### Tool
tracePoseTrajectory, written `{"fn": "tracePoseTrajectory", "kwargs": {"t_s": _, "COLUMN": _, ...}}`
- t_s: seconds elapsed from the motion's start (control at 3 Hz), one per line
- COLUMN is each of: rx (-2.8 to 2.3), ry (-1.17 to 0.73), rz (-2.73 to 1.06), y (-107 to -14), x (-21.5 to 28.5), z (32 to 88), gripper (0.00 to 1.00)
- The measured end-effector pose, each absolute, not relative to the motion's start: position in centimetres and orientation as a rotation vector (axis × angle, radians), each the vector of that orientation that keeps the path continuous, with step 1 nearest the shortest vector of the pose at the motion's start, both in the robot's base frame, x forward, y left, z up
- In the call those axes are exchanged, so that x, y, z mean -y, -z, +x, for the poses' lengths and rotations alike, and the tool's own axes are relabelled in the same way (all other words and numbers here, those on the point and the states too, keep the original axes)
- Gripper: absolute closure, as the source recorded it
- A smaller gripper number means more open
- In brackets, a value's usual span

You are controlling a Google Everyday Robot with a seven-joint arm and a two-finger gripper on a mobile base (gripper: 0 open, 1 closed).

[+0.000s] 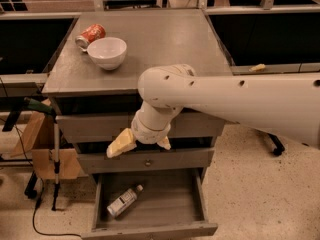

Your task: Pick blue plastic bottle from bottom drawer and place on counter

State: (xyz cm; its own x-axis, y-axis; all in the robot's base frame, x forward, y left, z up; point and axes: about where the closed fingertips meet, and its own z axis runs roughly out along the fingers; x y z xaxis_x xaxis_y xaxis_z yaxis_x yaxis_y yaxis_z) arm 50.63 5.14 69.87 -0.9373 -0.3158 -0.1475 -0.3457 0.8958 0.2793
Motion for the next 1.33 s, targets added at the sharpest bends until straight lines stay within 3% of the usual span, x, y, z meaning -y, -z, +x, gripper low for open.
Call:
{"fn": "tracePoseTrajectory", "kwargs": {"t_s": 0.33, "rx": -3.035, "ry": -0.597, "rz": -0.357, "y": -65.3, "x": -4.7, "z": 48.2, "gripper": 0.00}}
{"fn": "tracePoseTrajectory", "kwargs": {"t_s": 0.67, "rx": -3.141, "ry": -0.942, "rz": -0.030, "y": -55.2, "x": -7.9, "z": 42.0, "gripper": 0.00}}
{"fn": "tracePoseTrajectory", "kwargs": {"t_s": 1.0, "rx": -3.104, "ry": -1.197, "rz": 0.197, "y": -50.8, "x": -13.2, "z": 40.8, "gripper": 0.00}}
{"fn": "tracePoseTrajectory", "kwargs": {"t_s": 1.33, "rx": -2.955, "ry": -1.445, "rz": 0.388, "y": -48.9, "x": -19.7, "z": 43.2, "gripper": 0.00}}
